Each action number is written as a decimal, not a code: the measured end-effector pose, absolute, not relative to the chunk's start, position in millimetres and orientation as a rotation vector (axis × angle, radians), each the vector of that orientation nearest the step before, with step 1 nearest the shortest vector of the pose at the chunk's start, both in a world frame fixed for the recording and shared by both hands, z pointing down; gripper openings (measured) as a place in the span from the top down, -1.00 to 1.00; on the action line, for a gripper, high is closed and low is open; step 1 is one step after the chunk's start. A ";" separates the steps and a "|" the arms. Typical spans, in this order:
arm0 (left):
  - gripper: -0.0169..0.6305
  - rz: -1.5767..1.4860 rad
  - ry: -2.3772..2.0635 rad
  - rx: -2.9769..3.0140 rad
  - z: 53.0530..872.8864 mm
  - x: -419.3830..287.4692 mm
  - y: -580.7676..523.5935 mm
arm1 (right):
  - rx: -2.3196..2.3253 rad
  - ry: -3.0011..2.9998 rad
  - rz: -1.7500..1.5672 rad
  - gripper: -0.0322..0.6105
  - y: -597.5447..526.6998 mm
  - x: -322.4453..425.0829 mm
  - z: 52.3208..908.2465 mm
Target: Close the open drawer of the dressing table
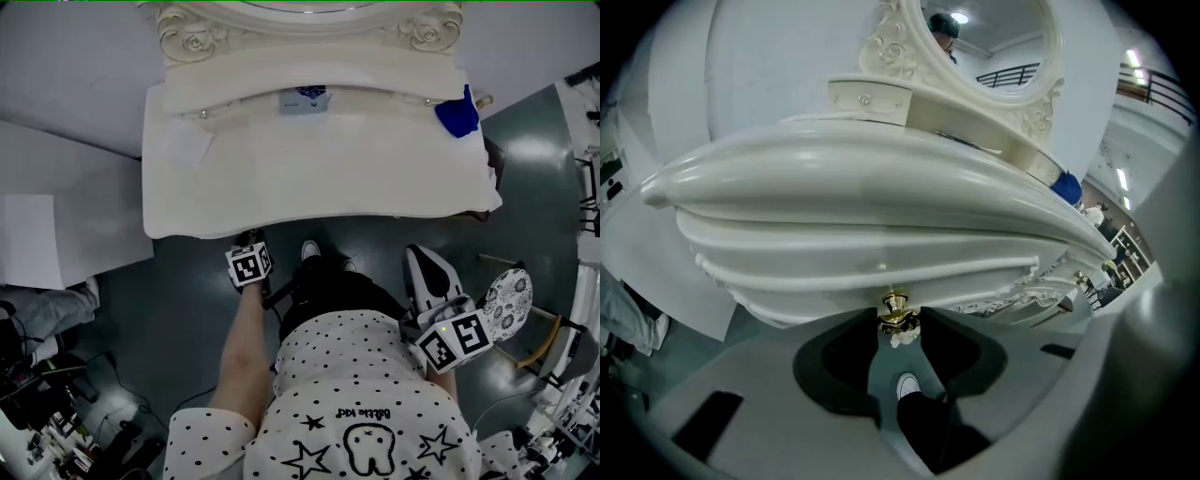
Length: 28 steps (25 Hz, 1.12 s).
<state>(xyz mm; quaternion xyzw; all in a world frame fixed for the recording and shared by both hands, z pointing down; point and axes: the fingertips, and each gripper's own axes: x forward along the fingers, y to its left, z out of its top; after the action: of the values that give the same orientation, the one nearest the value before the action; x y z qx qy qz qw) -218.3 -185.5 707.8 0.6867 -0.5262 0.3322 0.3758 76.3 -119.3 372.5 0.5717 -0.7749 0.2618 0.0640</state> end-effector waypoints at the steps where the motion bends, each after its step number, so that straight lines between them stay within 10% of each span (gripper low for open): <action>1: 0.48 0.851 -1.344 1.759 707.8 -218.0 -187.5 | 1.728 -2.339 0.790 0.87 -119.8 75.9 372.5; 28: 0.48 0.795 -1.258 1.808 706.2 -214.5 -200.3 | 1.753 -2.358 0.794 0.87 -122.0 59.4 369.6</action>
<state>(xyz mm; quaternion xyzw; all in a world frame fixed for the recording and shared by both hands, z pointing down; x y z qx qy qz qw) -214.5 -200.3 706.2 0.7112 -0.4948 0.3127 0.3893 59.4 -122.0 369.6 0.5754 -0.7737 0.2606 0.0489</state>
